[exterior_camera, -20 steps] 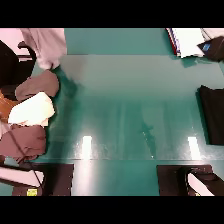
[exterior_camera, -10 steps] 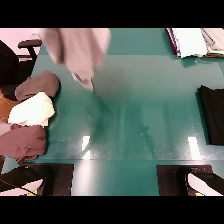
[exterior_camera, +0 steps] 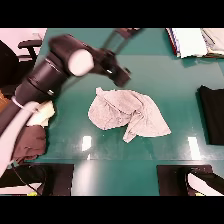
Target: Fold the shirts.
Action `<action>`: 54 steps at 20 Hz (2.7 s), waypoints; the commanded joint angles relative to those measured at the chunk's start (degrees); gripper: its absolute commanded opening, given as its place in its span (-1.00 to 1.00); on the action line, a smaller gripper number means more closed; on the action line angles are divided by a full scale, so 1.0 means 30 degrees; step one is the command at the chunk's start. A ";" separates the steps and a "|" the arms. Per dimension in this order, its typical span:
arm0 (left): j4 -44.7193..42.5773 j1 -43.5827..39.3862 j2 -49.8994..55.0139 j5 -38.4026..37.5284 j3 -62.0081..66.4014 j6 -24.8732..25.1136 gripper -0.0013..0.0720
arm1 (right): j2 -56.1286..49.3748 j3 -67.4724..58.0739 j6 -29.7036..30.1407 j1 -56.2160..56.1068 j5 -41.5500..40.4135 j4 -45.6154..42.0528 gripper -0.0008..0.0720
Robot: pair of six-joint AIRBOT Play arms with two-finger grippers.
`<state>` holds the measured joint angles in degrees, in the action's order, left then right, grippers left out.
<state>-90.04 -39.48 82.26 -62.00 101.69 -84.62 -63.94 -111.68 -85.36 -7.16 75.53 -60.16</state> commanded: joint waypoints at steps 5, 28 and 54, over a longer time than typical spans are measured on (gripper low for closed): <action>0.6674 0.8684 -0.1705 -0.2936 -0.5399 -0.0634 0.54 | 0.0189 -0.0109 -0.0007 -0.0007 0.0189 0.0015 -0.94; 1.4513 0.8976 -0.1807 0.4714 -1.5548 0.1384 -0.91 | -0.0117 0.5421 0.0000 0.1610 0.3949 -0.0481 -0.94; 1.0805 1.0280 -0.1960 0.2543 -0.9872 0.2375 -0.91 | -0.2732 2.0633 0.3592 0.0452 -0.3228 0.4444 -0.94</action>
<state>-54.52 -8.69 76.73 -52.62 67.70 -78.02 -73.63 -43.53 -74.63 -7.44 64.55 -46.92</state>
